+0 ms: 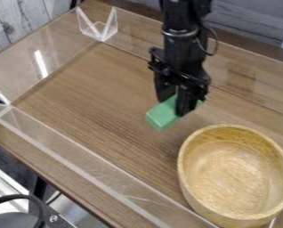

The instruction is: Put the green block in the brown bowl

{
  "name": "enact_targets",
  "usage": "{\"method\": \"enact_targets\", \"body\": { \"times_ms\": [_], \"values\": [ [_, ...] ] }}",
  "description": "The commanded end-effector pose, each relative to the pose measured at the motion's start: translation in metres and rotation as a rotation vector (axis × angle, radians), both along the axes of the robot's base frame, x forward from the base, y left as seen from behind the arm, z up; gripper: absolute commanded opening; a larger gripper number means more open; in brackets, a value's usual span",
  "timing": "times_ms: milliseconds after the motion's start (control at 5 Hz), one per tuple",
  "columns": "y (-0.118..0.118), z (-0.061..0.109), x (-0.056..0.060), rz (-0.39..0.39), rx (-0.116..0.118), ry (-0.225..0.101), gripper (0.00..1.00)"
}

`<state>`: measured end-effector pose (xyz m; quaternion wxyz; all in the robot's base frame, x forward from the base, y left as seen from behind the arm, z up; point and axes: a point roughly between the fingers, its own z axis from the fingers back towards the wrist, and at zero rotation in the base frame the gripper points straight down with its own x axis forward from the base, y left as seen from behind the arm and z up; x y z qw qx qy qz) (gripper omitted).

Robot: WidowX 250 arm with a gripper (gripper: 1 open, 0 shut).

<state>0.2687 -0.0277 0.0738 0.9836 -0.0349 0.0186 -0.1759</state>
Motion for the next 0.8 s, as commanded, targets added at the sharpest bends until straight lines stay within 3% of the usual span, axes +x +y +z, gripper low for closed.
{"method": "enact_targets", "body": {
  "times_ms": [0, 200, 600],
  "values": [
    [-0.020, 0.017, 0.000, -0.027, -0.014, -0.066, 0.00],
    [-0.038, 0.013, -0.004, -0.047, -0.019, -0.064, 0.00],
    [-0.049, 0.016, -0.006, -0.049, -0.025, -0.068, 0.00]
  ]
}}
